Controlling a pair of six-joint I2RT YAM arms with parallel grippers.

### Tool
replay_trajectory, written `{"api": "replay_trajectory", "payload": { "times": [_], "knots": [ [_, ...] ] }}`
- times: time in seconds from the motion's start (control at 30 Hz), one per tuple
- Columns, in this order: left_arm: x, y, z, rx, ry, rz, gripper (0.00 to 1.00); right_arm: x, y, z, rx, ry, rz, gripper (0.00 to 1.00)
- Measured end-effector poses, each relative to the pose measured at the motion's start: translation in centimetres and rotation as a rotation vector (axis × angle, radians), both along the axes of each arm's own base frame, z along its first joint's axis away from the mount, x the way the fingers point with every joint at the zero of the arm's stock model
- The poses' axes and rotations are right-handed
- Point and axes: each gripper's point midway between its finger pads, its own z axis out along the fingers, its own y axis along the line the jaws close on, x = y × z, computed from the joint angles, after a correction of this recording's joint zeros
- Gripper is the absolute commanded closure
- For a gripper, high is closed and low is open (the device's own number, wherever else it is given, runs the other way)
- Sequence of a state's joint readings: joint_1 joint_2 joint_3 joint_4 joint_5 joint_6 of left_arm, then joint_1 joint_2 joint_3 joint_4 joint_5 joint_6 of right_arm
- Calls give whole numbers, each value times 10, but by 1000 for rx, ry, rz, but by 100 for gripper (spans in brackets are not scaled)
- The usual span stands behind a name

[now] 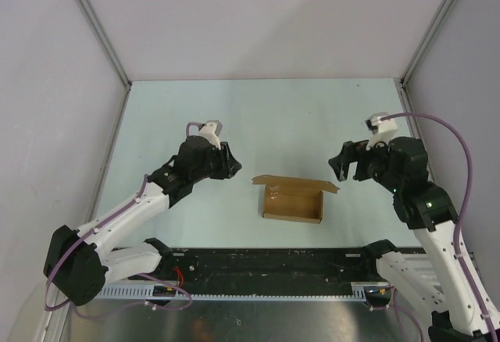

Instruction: Fold the paper box

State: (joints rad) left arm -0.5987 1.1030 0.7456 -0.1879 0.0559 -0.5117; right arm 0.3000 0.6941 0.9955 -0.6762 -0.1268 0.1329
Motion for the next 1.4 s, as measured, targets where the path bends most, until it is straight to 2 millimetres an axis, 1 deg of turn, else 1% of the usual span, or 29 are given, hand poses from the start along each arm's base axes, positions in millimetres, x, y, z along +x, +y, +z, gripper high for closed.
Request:
{"api": "replay_trajectory", "payload": {
  "times": [0.07, 0.17, 0.23, 0.3, 0.5, 0.7, 0.83, 0.97, 1.17, 1.27, 1.33, 1.4],
  "knots": [
    [-1, 1, -1, 1, 1, -1, 58, -2, 6, -14, -43, 46, 55, 9],
    [-2, 2, -2, 2, 2, -1, 58, -1, 8, -32, -96, 103, 80, 9],
    [-3, 2, -2, 1, 2, -1, 58, -3, 8, -40, -131, 117, 107, 9],
    [-3, 2, -2, 2, 1, -1, 57, -5, 9, -41, -158, 108, 146, 9],
    [-2, 2, -2, 6, -3, -5, 57, -17, 25, -44, -240, 67, 303, 10],
    [-3, 2, -2, 9, -9, -9, 57, -27, 38, -51, -271, 75, 408, 10],
    [-4, 3, 0, 4, -16, -8, 57, -26, 46, -60, -298, 101, 446, 13],
    [-7, 5, 0, 2, -20, -8, 57, -21, 48, -72, -324, 144, 443, 15],
    [-8, 6, -2, 2, -19, -8, 57, -17, 51, -92, -357, 255, 459, 17],
    [-8, 6, -2, 3, -18, -9, 57, -17, 50, -100, -383, 288, 469, 21],
    [-8, 6, -2, 3, -18, -9, 57, -17, 49, -102, -400, 287, 478, 27],
    [-8, 6, -2, 3, -18, -9, 57, -16, 49, -103, -416, 279, 494, 29]
  ]
}}
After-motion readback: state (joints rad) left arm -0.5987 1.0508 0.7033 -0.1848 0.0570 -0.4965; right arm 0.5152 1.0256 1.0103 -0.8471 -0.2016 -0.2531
